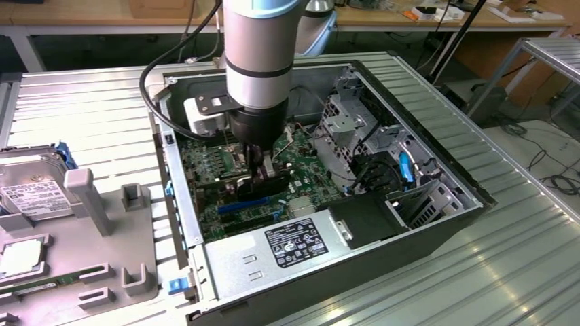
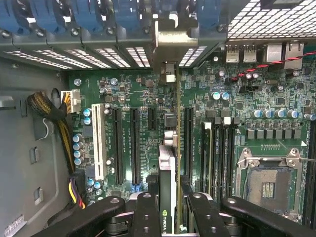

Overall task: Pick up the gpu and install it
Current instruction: 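Insert the gpu into the slot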

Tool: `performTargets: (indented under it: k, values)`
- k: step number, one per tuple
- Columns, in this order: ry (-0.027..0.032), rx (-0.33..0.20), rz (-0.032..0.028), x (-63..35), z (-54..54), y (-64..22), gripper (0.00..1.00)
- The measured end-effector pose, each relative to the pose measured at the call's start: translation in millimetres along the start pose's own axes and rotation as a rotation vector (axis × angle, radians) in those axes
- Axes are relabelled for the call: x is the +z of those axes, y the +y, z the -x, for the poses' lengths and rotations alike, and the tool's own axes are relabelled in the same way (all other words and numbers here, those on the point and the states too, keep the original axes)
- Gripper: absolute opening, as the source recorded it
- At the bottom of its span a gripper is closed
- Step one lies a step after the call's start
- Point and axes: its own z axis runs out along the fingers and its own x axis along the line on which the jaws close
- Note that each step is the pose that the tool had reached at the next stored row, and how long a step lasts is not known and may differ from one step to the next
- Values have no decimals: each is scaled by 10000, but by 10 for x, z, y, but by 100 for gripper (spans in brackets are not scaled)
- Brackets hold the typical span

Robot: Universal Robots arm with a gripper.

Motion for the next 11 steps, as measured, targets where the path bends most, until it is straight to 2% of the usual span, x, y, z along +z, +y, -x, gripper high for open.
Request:
performTargets:
  k: [11]
  values:
    - [3,-1,-13,5,7,69,27]
